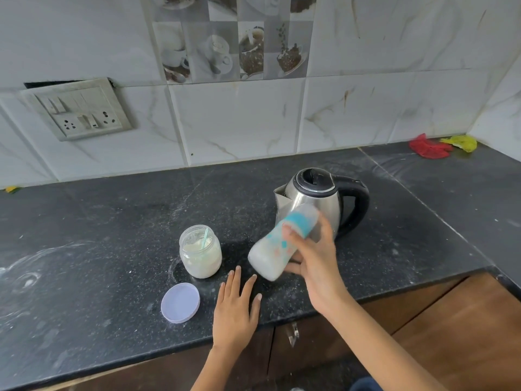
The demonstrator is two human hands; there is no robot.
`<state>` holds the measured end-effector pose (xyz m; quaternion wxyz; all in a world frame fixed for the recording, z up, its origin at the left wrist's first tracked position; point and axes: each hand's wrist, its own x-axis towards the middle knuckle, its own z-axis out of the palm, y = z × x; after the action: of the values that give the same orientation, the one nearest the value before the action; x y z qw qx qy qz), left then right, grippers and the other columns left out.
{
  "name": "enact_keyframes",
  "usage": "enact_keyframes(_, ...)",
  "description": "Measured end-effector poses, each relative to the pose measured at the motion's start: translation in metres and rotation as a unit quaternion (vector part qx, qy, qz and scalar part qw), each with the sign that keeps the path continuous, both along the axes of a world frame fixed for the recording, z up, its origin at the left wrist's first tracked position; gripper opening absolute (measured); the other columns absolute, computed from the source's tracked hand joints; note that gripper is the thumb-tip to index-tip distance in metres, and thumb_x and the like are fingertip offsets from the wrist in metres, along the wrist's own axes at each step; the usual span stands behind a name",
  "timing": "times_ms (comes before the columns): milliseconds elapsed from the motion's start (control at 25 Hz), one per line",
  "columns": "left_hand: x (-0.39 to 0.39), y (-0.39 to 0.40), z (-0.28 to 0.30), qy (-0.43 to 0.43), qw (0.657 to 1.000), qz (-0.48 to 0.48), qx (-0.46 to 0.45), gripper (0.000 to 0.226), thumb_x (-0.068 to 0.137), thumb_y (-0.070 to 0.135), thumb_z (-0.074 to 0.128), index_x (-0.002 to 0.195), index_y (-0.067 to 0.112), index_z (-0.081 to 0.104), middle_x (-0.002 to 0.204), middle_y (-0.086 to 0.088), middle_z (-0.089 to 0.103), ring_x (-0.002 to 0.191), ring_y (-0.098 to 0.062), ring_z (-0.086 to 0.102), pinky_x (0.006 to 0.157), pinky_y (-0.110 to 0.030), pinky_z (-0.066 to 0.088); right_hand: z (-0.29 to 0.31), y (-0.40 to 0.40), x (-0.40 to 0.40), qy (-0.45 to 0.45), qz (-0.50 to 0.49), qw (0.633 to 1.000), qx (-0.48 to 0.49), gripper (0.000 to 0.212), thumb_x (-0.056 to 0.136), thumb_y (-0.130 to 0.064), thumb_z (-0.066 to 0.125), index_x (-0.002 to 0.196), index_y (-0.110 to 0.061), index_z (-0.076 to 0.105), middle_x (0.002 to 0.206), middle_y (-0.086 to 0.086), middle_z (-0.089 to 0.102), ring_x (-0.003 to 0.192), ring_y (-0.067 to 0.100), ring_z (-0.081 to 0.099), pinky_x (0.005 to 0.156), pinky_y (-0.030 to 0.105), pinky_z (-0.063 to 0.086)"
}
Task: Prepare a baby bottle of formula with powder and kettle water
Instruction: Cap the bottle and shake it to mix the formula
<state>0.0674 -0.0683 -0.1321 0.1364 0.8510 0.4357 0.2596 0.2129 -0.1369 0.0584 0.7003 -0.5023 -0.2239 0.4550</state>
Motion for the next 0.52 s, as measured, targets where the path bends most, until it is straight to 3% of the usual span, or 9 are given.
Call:
enact_keyframes(120,-0.003,-0.009,0.002,-0.104,0.994,0.007,-0.037,0.062,0.074,0.036,0.061,0.131,0.034,0.038,0.145,-0.001,0.035,0.135,-0.021,0.034,0.114,-0.049,0.025,-0.005,-0.018,-0.019,-0.098,0.148,0.983,-0.047,0.085,0.059,-0.019,0.088,0.131,-0.04,0.047,0.113,0.002,0.071,0.097,0.02,0.073,0.065,0.041,0.061)
enact_keyframes(200,-0.002,-0.005,0.008,-0.049,0.999,-0.01,0.006,0.051,0.085,0.038,0.05,0.133,0.031,0.034,0.148,-0.003,0.03,0.138,-0.026,0.031,0.112,-0.048,0.027,-0.007,-0.01,-0.007,-0.078,0.071,0.994,-0.022,0.081,0.065,-0.016,0.085,0.134,-0.035,0.047,0.11,0.002,0.072,0.095,0.023,0.073,0.065,0.041,0.061)
enact_keyframes(280,0.002,0.001,0.003,0.034,0.999,-0.002,0.015,0.043,0.095,0.043,0.034,0.135,0.029,0.039,0.153,-0.003,0.025,0.142,-0.027,0.027,0.114,-0.042,0.025,-0.003,0.0,0.006,0.003,-0.036,0.999,0.003,0.071,0.077,-0.015,0.077,0.137,-0.031,0.043,0.114,0.004,0.068,0.098,0.025,0.072,0.068,0.041,0.062)
enact_keyframes(320,0.001,0.001,0.0,0.033,0.999,0.006,-0.002,0.045,0.095,0.044,0.033,0.136,0.027,0.041,0.153,-0.003,0.025,0.142,-0.026,0.027,0.114,-0.04,0.024,-0.003,0.0,0.005,0.009,-0.042,0.999,0.002,0.07,0.079,-0.015,0.075,0.138,-0.032,0.042,0.116,0.004,0.067,0.099,0.025,0.071,0.068,0.041,0.062)
enact_keyframes(440,-0.002,-0.002,-0.003,0.003,1.0,0.016,-0.006,0.059,0.086,0.042,0.041,0.141,0.022,0.031,0.146,0.001,0.033,0.135,-0.022,0.037,0.112,-0.036,0.028,-0.009,-0.014,-0.016,-0.069,0.096,0.992,-0.036,0.081,0.065,-0.018,0.082,0.134,-0.036,0.045,0.114,0.006,0.07,0.098,0.021,0.073,0.064,0.038,0.061)
enact_keyframes(520,-0.001,0.001,-0.002,0.028,1.0,0.002,0.009,0.058,0.088,0.04,0.039,0.142,0.026,0.025,0.149,-0.005,0.034,0.137,-0.023,0.034,0.11,-0.039,0.03,-0.009,-0.012,-0.013,-0.084,0.07,0.994,-0.021,0.079,0.064,-0.017,0.083,0.132,-0.036,0.047,0.111,0.003,0.072,0.096,0.02,0.073,0.063,0.036,0.061)
